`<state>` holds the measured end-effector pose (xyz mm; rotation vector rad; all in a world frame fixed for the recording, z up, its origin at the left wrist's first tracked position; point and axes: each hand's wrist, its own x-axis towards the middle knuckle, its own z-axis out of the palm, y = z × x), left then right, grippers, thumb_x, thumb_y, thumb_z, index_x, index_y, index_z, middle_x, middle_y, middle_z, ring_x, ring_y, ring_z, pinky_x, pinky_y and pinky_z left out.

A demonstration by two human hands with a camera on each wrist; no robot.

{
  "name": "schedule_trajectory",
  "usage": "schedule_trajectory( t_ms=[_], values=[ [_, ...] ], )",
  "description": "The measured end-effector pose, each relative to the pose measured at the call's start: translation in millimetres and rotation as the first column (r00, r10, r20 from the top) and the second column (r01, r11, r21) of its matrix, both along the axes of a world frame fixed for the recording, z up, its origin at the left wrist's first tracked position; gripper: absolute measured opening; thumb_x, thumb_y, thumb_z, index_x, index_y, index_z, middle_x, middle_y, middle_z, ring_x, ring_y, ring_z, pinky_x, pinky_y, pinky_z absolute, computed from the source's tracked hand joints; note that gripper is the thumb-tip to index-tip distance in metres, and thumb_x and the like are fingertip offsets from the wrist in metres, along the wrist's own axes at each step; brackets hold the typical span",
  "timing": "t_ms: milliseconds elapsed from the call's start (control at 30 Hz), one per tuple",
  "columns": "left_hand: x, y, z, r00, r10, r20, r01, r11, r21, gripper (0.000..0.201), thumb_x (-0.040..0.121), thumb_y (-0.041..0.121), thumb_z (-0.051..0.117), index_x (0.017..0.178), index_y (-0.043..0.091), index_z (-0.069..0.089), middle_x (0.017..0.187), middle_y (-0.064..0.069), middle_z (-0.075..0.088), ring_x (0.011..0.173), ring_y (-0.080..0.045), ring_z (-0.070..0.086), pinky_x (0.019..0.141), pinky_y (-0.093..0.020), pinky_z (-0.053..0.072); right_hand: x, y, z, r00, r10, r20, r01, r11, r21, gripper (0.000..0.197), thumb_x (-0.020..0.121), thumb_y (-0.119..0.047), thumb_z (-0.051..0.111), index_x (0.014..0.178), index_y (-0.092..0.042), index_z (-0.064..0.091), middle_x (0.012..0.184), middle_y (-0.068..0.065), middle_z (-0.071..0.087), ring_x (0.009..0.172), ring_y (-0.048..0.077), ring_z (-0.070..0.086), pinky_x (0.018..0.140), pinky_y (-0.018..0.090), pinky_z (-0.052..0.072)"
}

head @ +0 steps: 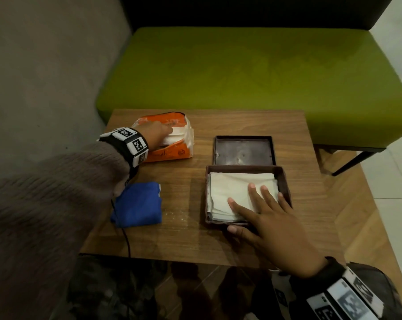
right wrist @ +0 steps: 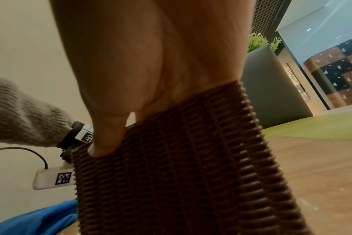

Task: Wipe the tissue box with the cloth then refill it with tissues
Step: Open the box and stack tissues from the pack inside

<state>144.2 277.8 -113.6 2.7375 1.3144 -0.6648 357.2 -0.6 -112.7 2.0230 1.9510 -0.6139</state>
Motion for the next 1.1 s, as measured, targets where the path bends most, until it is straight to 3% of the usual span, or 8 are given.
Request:
schedule_trajectory(
  t_ms=[100, 167, 267, 367, 500, 867, 967, 1100],
  values=[
    [-3, -1, 9, 0.998, -0.01, 0.069, 0.001, 0.992, 0.126, 0.041, 0.089, 0.026, 0.055, 0.129, 0.022, 0.049, 0.116, -0.01, 0.062, 0.103, -0.03, 0.06, 0.078, -0.034, 0.046, 0, 0, 1, 1.0, 0.006, -0.004, -0.006, 1.0, -0.002, 0.068, 0.094, -0.068, 0.006, 0.128, -0.04, 0.058, 0.13, 0.017, 0.06, 0.118, 0.037, 0.06, 0.092, 0.05, 0.048],
    [-3, -5, 20, 0.995, -0.011, 0.099, -0.013, 0.971, 0.241, 0.037, 0.09, 0.03, 0.056, 0.125, 0.019, 0.052, 0.118, -0.008, 0.059, 0.108, -0.029, 0.055, 0.081, -0.032, 0.039, 1, 0, 0, 1.0, 0.016, -0.017, -0.016, 1.0, 0.019, 0.07, 0.092, -0.071, 0.004, 0.131, -0.041, 0.054, 0.135, 0.017, 0.057, 0.122, 0.038, 0.056, 0.097, 0.051, 0.043],
    [-5, -7, 32, 0.995, -0.012, 0.103, -0.024, 0.942, 0.336, 0.039, 0.086, 0.031, 0.063, 0.122, 0.017, 0.053, 0.12, -0.009, 0.058, 0.113, -0.028, 0.048, 0.092, -0.041, 0.034, 3, 0, -4, 0.998, 0.063, -0.027, -0.061, 0.995, 0.084, 0.087, 0.078, -0.08, -0.015, 0.143, -0.047, 0.033, 0.155, 0.015, 0.03, 0.142, 0.037, 0.03, 0.111, 0.047, 0.017],
    [-8, -13, 40, 0.996, -0.085, 0.005, 0.076, 0.913, 0.4, 0.042, 0.085, 0.032, 0.063, 0.124, 0.02, 0.052, 0.121, -0.008, 0.058, 0.112, -0.027, 0.047, 0.091, -0.043, 0.033, 3, -2, -5, 0.994, 0.102, -0.031, -0.099, 0.991, 0.09, 0.108, 0.053, -0.081, -0.037, 0.148, -0.05, 0.005, 0.162, 0.009, -0.001, 0.15, 0.03, 0.001, 0.116, 0.042, -0.003],
    [-6, -23, 48, 0.972, -0.169, -0.166, 0.227, 0.866, 0.446, 0.043, 0.085, 0.041, 0.059, 0.124, 0.026, 0.052, 0.119, -0.003, 0.058, 0.111, -0.024, 0.045, 0.088, -0.04, 0.033, 2, -1, -2, 0.995, 0.093, -0.027, -0.09, 0.993, 0.074, 0.112, 0.047, -0.08, -0.039, 0.148, -0.05, 0.0, 0.163, 0.008, -0.005, 0.15, 0.028, -0.003, 0.119, 0.043, -0.001],
    [-15, -25, 82, 0.95, -0.026, 0.312, -0.118, 0.893, 0.434, 0.022, 0.084, 0.015, 0.055, 0.105, 0.01, 0.061, 0.103, -0.015, 0.064, 0.101, -0.033, 0.05, 0.082, -0.042, 0.033, 2, 0, 3, 0.996, 0.07, -0.06, -0.067, 0.997, 0.046, 0.122, 0.038, -0.084, -0.04, 0.148, -0.051, 0.003, 0.163, 0.006, -0.004, 0.15, 0.027, -0.004, 0.119, 0.045, 0.0],
    [-19, -32, 86, 0.867, 0.071, 0.493, -0.288, 0.879, 0.38, 0.016, 0.085, 0.014, 0.053, 0.098, 0.008, 0.059, 0.098, -0.021, 0.063, 0.093, -0.038, 0.056, 0.076, -0.043, 0.038, 1, 0, 2, 0.996, 0.068, -0.055, -0.066, 0.997, 0.038, 0.124, 0.037, -0.084, -0.039, 0.148, -0.05, 0.004, 0.163, 0.007, -0.004, 0.15, 0.028, -0.005, 0.119, 0.046, 0.0],
    [-25, -50, 95, 0.654, 0.2, 0.729, -0.49, 0.847, 0.207, 0.021, 0.086, 0.016, 0.053, 0.101, 0.003, 0.059, 0.095, -0.027, 0.062, 0.086, -0.041, 0.058, 0.066, -0.039, 0.038, 2, 0, 2, 0.995, 0.061, -0.076, -0.059, 0.998, 0.028, 0.124, 0.038, -0.087, -0.034, 0.148, -0.05, 0.008, 0.163, 0.008, -0.001, 0.15, 0.028, -0.004, 0.119, 0.047, 0.001]
  ],
)
